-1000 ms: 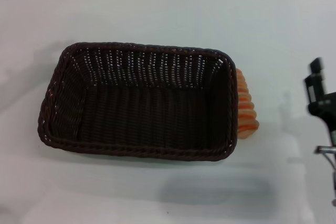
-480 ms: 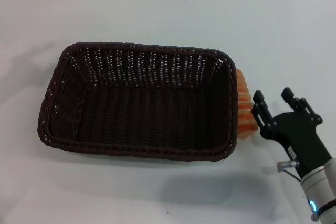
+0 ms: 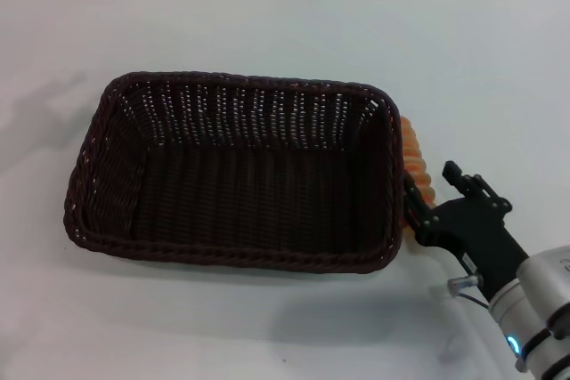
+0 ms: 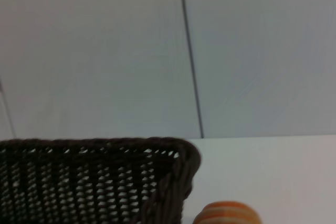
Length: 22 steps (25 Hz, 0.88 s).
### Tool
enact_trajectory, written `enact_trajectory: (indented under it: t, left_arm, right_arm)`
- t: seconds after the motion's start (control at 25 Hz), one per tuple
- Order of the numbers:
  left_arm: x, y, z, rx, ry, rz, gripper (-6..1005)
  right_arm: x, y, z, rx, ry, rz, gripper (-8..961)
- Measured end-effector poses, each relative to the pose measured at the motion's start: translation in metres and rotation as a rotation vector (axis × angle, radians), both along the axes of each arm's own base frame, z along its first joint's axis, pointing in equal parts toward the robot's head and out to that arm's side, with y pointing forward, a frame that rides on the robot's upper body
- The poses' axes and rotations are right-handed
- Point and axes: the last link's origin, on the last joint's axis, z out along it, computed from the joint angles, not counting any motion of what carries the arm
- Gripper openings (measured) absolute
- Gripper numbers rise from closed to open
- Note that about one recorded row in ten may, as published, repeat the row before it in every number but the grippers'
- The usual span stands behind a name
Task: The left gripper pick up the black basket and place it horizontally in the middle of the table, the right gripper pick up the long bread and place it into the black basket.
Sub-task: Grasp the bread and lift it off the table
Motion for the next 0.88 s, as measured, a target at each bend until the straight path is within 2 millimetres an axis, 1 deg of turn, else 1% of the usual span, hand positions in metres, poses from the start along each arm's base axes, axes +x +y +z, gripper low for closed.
enact_trajectory:
  t: [0.44, 0.88]
  left_arm:
    - [0.002, 0.002, 0.0, -0.003, 0.005, -0.009, 465]
    - [0.004, 0.004, 0.0, -0.001, 0.008, -0.017, 465]
  right_arm:
    - [0.002, 0.007, -0.014, -0.052, -0.018, 0.001, 607]
    - [0.006, 0.011, -0.023, -0.076, 0.003, -0.011, 607]
